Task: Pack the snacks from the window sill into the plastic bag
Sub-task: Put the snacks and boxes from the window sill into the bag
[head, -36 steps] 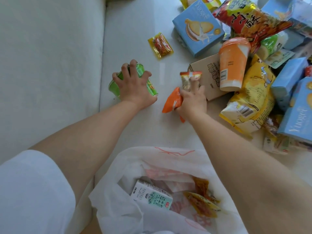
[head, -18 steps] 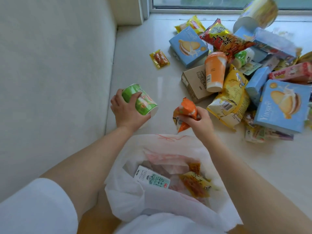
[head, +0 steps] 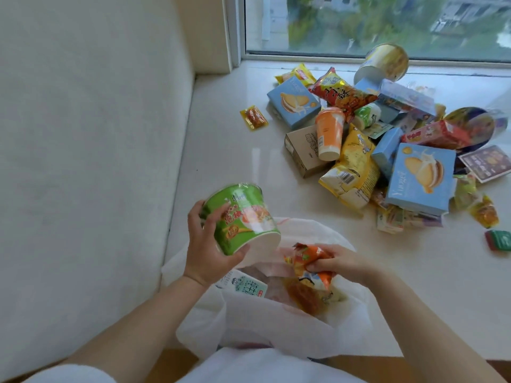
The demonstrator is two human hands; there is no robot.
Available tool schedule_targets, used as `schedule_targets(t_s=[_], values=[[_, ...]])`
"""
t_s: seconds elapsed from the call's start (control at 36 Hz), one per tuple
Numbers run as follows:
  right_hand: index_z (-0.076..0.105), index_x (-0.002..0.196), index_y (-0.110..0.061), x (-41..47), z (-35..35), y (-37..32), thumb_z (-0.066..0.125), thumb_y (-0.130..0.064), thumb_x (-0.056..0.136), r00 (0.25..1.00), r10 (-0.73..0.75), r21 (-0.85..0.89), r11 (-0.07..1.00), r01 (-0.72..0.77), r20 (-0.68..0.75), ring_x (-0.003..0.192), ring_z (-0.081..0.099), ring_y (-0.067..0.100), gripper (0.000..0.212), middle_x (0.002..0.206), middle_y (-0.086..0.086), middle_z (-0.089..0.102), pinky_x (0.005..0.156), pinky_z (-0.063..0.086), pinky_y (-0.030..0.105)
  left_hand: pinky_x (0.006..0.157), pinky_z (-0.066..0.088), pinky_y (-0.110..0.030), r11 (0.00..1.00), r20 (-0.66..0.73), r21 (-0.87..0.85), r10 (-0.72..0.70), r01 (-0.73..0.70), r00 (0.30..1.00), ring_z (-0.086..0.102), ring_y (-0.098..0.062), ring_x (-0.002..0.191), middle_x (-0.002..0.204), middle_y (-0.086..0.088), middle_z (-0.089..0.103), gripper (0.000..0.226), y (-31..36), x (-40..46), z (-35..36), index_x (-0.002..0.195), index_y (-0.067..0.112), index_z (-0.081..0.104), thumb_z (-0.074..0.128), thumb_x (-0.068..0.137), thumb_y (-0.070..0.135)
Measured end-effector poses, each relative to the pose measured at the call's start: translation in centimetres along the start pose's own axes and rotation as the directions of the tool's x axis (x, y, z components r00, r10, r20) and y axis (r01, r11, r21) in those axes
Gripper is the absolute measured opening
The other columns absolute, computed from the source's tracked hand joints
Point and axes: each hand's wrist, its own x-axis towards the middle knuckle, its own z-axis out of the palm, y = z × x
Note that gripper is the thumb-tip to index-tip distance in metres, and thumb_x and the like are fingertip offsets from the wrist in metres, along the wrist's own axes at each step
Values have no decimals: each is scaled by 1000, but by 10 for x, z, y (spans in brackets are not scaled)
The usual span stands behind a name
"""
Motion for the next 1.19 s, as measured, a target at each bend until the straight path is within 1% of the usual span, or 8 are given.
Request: schedule_targets(t_s=[0.14,0.19,0.31,0.58,0.69,0.83,1.03,1.19], values=[[65,87,-30,13,3,11,74,-25,75,962,-20,-99,995,-7,-273,88,63,15,16,89,-5,67,78,51,25,103,36,-30,1000,244,6,-21,20,970,30,-22,129,136,0,20,77,-11,-30,14,129,50,29,63,61,60],[64,89,-27,16,4,12,74,-28,74,928,-27,-102,995,-12,-373,86,62,15,17,88,-3,67,76,50,28,109,34,-35,998,424,38,-66,55,903,25,-17,131,136,7,15,80,-14,-38,21,129,54,25,61,59,64],[63,95,-19,18,4,10,72,-29,77,859,-65,-108,994,11,-508,79,59,12,23,88,-1,66,68,46,24,112,26,-35,982,633,144,4,-122,774,18,-21,133,144,0,11,85,-13,-46,39,132,56,21,60,58,67],[58,98,-25,18,7,14,71,-32,78,817,-25,-75,997,-22,-576,76,56,8,24,85,-6,60,59,42,21,113,23,-34,924,594,380,-211,-39,776,19,-27,131,141,-6,10,93,-6,-14,46,140,48,28,51,53,70],[61,100,-23,19,8,28,73,-38,68,811,23,-151,979,-137,-584,87,58,17,37,99,1,61,72,51,31,113,27,-39,892,522,445,-185,-81,833,19,-29,130,141,-8,10,87,-16,-11,45,140,50,29,67,61,57],[50,130,-22,22,12,19,73,-37,72,803,-41,-276,949,-156,-595,119,44,21,64,133,1,41,93,40,31,112,28,-41,850,423,526,-236,-26,875,19,-32,130,140,-8,9,88,-20,-5,44,140,49,31,62,58,59],[39,136,-30,31,30,3,71,-30,73,838,-149,-555,807,-203,-524,131,28,26,70,152,2,17,105,34,36,95,45,-53,822,256,570,-164,-11,953,30,-36,114,128,-14,26,95,-30,7,55,126,44,39,87,44,44],[9,149,-33,41,55,16,62,-53,78,925,-103,-796,550,-253,-365,143,8,33,91,158,6,-5,116,15,42,111,21,-55,763,440,631,-204,-140,874,11,-32,129,136,-10,8,91,-25,10,56,135,47,29,58,55,78]])
